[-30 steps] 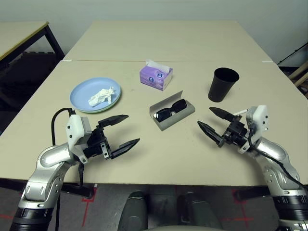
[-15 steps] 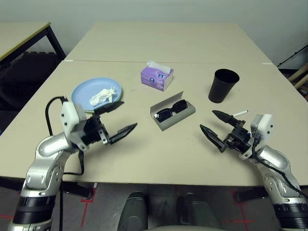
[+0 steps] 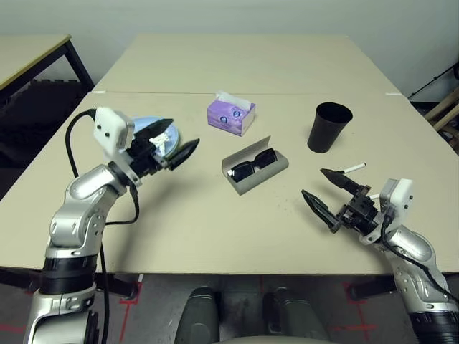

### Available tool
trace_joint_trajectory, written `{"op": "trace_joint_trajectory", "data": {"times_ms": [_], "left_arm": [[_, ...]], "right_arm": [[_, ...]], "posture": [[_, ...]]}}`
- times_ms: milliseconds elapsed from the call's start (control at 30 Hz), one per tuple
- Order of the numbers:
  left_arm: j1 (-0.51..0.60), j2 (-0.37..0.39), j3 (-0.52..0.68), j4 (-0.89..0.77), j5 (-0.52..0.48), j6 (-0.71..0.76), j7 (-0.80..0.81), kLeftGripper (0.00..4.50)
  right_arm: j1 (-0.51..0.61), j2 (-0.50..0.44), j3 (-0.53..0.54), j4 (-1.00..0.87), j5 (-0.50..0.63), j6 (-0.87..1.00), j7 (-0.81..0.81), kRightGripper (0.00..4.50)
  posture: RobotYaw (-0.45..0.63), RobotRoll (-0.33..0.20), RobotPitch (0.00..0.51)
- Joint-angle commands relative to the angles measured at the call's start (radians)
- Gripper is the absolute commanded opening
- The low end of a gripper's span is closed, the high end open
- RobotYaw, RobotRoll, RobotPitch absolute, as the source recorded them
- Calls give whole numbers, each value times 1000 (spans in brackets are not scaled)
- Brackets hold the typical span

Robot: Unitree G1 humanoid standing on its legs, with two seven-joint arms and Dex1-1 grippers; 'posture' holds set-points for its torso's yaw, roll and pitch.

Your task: Organize and tidy the items on the table.

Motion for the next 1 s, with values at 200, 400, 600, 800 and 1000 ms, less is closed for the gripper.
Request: {"op": "trace_joint_trajectory", "data": {"times_ms": [200,400,600,800,1000], "left_arm": [[-64,-5,-48,31,59,153,103,4500],[-72,-18,-72,15,74,189,110,4500],[-86,-45,-101,6,81,198,101,4500],[-90,-27,-159,22,129,159,45,4500],[-87,-37,-191,26,163,134,22,4500]], "right_arm": [[31,-10,-14,-13,22,-10,4,4472],[48,-18,-16,-28,30,-10,8,4472],[64,-28,-15,-48,43,-5,8,4472],[69,-40,-22,-84,56,19,-5,4472],[93,-70,-30,-146,67,80,-25,4472]], "posture": [[138,0,56],[135,0,61],[126,0,60],[117,0,64],[111,0,77]]}}
